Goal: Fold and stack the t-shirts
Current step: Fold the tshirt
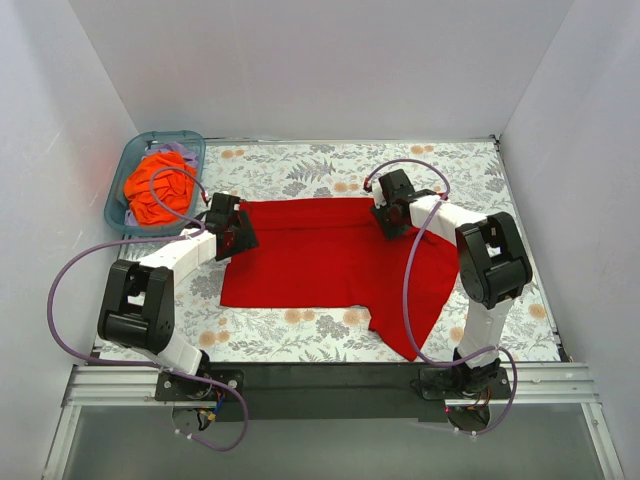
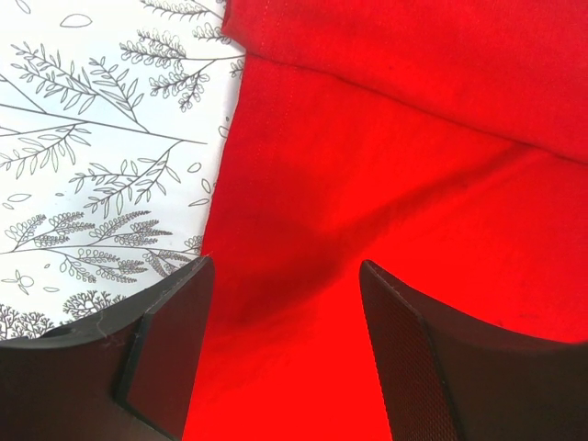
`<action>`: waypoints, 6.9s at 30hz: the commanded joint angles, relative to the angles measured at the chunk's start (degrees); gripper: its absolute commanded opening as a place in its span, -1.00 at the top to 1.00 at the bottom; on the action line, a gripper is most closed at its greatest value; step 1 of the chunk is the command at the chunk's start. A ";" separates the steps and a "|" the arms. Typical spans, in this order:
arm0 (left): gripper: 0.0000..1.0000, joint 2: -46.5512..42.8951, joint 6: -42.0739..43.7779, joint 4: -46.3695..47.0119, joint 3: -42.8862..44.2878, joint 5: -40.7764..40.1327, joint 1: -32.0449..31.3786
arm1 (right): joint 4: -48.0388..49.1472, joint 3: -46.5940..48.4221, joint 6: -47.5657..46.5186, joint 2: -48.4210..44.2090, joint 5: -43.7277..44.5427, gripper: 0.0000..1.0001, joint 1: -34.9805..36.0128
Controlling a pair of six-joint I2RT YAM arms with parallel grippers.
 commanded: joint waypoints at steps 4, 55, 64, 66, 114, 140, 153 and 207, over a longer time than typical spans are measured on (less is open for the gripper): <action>-0.26 0.35 0.62 0.30 1.86 0.64 0.14 | 3.23 1.73 -0.95 1.39 3.51 0.37 -0.22; -0.25 0.53 0.89 0.30 2.04 2.66 0.05 | -3.09 4.45 5.18 -1.42 -11.78 0.95 -5.40; -0.25 0.35 0.97 0.12 2.04 2.66 0.05 | -10.03 7.70 10.82 -1.15 -10.12 0.89 -5.40; -0.25 0.35 0.89 0.12 2.13 2.66 0.05 | -10.74 8.50 10.82 -1.07 -7.41 0.88 -5.40; -0.25 0.70 0.80 -0.23 2.30 2.66 0.05 | -18.47 14.30 7.13 -0.36 -8.27 0.81 -5.58; -0.25 2.28 -1.48 -1.11 5.90 2.40 0.22 | -17.77 15.35 12.23 0.35 -22.25 0.34 -8.03; -0.25 21.77 -2.10 -2.25 25.49 2.31 4.44 | 12.62 2.96 26.47 -2.31 -27.69 0.27 -31.41; -0.27 16.77 -12.91 -0.50 31.21 13.29 -19.37 | 25.03 -25.34 31.13 -11.88 -38.41 0.37 -40.82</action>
